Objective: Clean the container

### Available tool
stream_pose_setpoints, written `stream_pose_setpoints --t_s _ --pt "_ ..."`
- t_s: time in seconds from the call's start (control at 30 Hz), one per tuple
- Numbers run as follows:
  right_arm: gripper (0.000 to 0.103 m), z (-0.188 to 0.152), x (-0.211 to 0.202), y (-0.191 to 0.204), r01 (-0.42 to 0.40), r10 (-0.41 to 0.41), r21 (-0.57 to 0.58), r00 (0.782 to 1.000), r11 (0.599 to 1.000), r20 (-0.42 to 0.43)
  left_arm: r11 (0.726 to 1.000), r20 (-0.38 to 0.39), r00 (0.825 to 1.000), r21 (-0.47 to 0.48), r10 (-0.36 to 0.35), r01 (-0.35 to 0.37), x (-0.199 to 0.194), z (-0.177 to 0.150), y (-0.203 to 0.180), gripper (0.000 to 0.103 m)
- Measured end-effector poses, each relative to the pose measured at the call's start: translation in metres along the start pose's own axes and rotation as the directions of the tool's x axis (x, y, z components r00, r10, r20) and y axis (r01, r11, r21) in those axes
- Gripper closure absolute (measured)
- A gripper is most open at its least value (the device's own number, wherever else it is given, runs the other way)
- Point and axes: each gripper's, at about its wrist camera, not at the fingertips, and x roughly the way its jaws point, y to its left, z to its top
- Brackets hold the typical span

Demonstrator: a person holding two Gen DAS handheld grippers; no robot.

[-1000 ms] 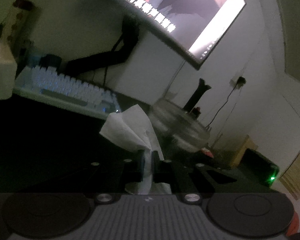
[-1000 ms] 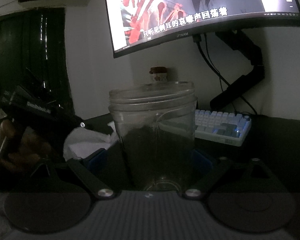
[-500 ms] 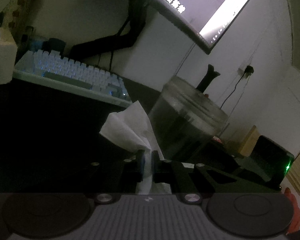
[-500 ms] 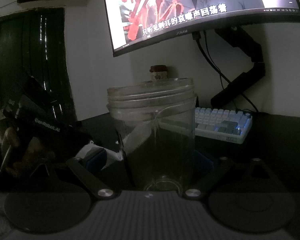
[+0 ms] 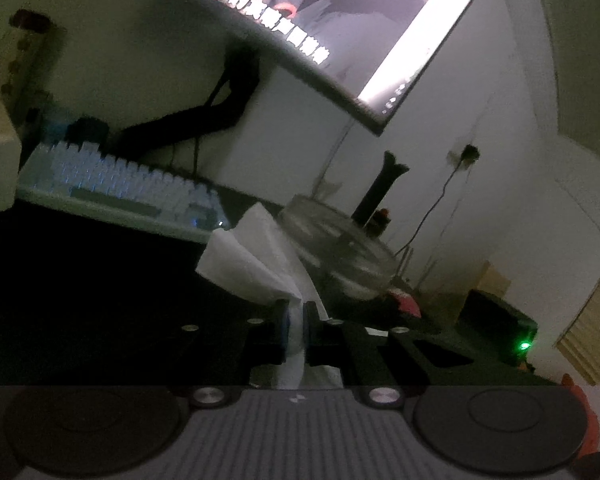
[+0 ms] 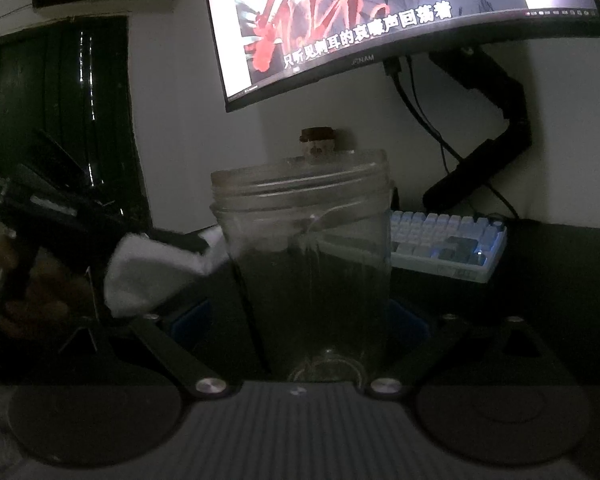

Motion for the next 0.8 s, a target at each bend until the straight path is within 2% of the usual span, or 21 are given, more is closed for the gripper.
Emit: stream_pose_setpoints --t_s 0.07,0.37,0.63,0.8 --pt "0.005 -0.001 0.000 0.000 0.001 -0.001 -0.002 1.000 1.000 -0.001 1.000 0.013 1.000 0.021 0.007 -0.008 -0.001 0.000 -0.003 0.097" --pt "0.005 -0.001 0.000 0.001 0.003 -0.003 -0.004 1.000 1.000 0.002 1.000 -0.053 0.998 0.013 0.022 -0.022 0.019 -0.010 0.007 0.097" --pt "0.006 0.005 -0.015 0.005 -0.001 0.002 -0.008 0.994 1.000 0.107 0.999 -0.070 0.997 -0.011 0.031 -0.032 0.025 -0.011 0.018 0.097" --pt "0.005 0.014 -0.031 0.009 0.030 -0.028 -0.015 0.985 0.999 0.168 0.999 -0.038 0.999 -0.031 0.008 -0.009 0.011 -0.001 0.017 0.097"
